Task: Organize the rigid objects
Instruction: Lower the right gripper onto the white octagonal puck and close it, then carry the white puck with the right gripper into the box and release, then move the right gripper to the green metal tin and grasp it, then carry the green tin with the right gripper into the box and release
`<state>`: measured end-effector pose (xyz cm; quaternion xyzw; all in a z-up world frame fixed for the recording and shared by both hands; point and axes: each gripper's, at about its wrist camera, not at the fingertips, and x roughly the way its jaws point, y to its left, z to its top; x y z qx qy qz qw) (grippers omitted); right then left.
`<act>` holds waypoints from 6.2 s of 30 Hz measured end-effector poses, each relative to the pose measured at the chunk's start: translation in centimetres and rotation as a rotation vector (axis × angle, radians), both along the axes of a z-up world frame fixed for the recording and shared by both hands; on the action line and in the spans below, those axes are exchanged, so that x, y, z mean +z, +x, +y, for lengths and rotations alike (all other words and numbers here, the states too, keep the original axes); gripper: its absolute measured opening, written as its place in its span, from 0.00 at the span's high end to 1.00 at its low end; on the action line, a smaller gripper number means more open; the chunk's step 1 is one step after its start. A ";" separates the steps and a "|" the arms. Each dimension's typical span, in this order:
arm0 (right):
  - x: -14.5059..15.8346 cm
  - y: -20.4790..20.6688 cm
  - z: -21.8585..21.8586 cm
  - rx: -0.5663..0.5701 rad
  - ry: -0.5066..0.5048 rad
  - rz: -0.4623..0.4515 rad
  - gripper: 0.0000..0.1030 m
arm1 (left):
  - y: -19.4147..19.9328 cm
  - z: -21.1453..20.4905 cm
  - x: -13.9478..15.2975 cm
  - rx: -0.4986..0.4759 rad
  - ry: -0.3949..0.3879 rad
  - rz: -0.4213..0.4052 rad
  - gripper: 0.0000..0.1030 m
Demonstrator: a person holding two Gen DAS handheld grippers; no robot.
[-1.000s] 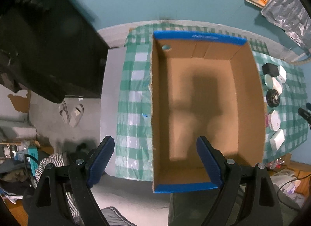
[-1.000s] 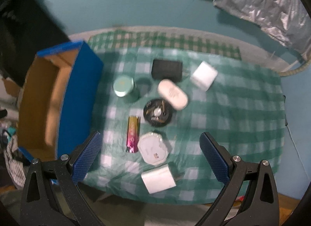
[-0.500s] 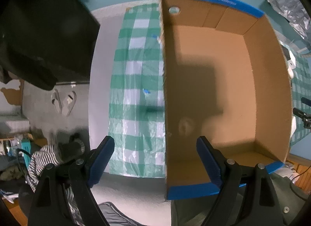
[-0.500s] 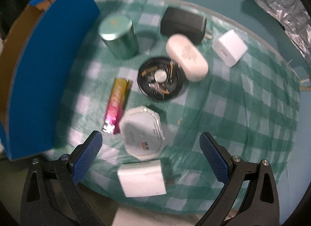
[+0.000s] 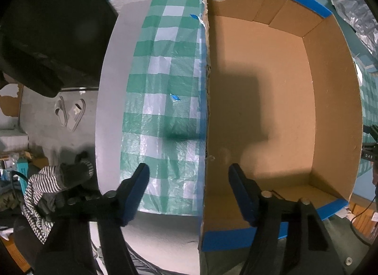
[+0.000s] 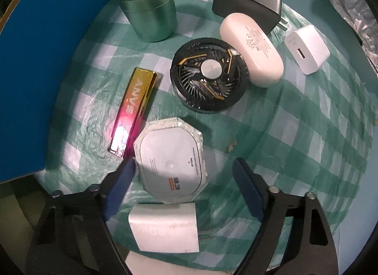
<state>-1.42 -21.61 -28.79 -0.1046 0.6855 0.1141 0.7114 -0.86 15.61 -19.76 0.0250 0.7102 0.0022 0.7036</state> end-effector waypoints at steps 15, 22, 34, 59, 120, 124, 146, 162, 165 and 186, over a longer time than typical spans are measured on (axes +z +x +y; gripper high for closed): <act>-0.5 2.2 0.6 -0.051 -0.004 -0.031 0.48 | -0.4 -0.3 -1.0 0.009 -0.035 0.047 0.75; 0.2 3.1 0.4 -0.117 0.042 -0.026 0.49 | -0.5 -0.1 -0.7 0.009 -0.047 0.037 0.79; 5.9 4.1 3.7 -0.105 0.074 -0.062 0.49 | -0.7 0.0 -0.9 0.006 -0.034 0.035 0.79; 15.6 7.8 11.9 0.067 0.119 -0.172 0.49 | -1.5 0.2 -0.4 -0.030 -0.049 0.014 0.95; 11.7 13.5 8.6 -0.034 0.014 -0.150 0.20 | -1.3 -0.3 -0.2 -0.039 -0.049 0.025 0.95; 10.0 13.3 7.3 -0.053 0.009 -0.106 0.20 | -1.3 -0.3 -0.2 -0.037 -0.049 0.026 0.95; 4.1 12.8 6.4 -0.066 -0.006 0.004 0.57 | -1.5 -0.2 -0.3 -0.036 -0.050 0.030 0.95; 8.2 12.3 7.5 -0.026 0.012 -0.033 0.57 | -1.2 -0.4 -0.4 -0.045 -0.050 0.029 0.95; 9.8 12.2 8.2 -0.006 0.017 -0.053 0.57 | -1.1 -0.3 -0.3 -0.043 -0.052 0.030 0.95; 17.4 11.5 16.3 0.219 0.072 -0.160 0.57 | -0.8 -0.4 -0.3 -0.043 -0.053 0.029 0.95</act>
